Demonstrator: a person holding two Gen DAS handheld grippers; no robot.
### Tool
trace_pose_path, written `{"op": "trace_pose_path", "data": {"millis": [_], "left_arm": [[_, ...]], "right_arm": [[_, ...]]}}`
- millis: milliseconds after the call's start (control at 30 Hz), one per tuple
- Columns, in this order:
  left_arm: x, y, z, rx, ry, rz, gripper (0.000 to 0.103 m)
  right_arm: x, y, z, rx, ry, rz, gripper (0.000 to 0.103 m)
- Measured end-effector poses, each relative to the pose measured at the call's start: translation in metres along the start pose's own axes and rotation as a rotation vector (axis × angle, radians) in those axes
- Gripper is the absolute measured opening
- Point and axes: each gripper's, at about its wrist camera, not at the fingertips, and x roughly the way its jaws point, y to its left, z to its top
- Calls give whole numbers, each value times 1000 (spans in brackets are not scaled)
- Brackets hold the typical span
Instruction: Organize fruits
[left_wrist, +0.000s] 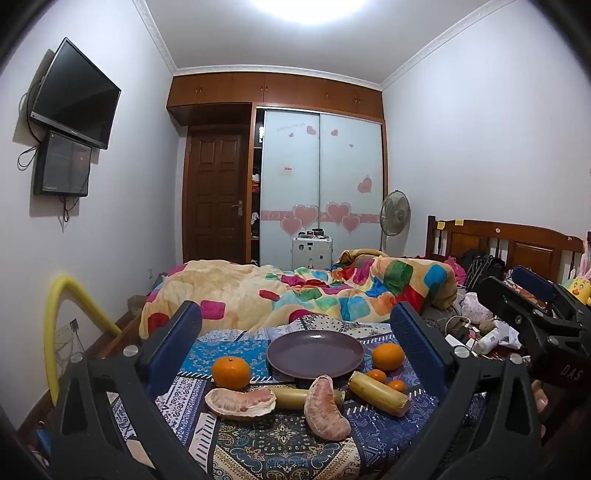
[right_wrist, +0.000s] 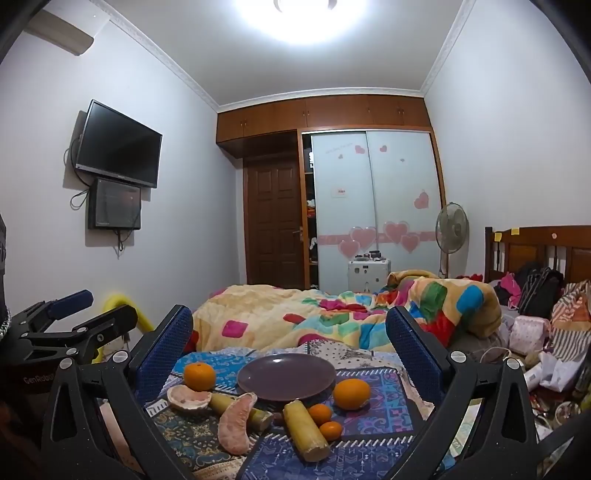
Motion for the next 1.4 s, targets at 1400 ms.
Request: {"op": "trace_pose_path", "data": {"millis": [1400], "left_arm": [[2, -1, 2, 11, -8, 3, 103]], "right_arm": [[1, 2, 2, -4, 3, 3, 103]]}}
